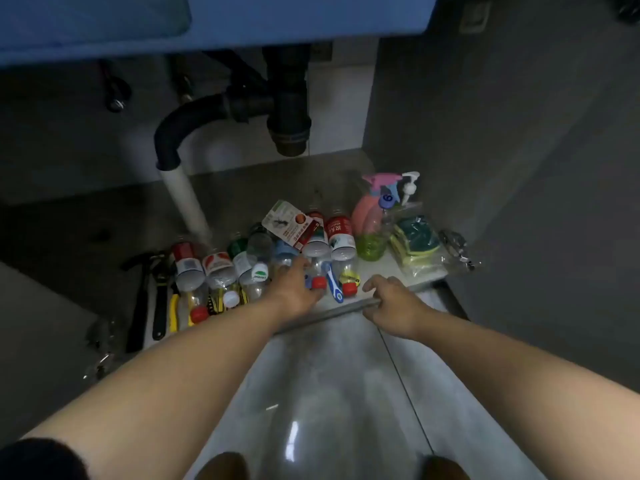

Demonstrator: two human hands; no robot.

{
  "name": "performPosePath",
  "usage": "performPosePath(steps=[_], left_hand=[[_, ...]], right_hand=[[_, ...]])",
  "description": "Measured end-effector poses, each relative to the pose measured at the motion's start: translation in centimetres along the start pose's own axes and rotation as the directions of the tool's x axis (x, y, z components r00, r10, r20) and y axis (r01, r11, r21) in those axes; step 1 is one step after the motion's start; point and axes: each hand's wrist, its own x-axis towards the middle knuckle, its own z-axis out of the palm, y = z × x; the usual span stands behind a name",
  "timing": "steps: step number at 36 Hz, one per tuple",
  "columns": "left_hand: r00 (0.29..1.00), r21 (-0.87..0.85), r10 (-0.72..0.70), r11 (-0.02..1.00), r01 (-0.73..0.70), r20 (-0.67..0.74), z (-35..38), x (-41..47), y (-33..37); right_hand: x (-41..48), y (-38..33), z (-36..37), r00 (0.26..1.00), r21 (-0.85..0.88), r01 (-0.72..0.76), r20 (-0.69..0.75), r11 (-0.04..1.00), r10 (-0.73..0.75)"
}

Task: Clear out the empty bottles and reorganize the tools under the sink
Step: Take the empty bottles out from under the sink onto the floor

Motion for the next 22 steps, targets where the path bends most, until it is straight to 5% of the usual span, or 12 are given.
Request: performPosePath(steps=[7,22], left_hand=[[0.988,-0.013,-0.100,0.995,0.099,-0.117,1.2,4.6,0.7],[0.949,-0.057,-0.207,0.978,0.199,-0.237,3.4,8.3,1.5]], right_hand=[[6.9,0.3,0.9,0.989,0.260,-0.089,-0.094,0.962,0.117],[13.2,-1.0,2.7,0.944,0.300,-0.208,-0.187,0.931,0.271]])
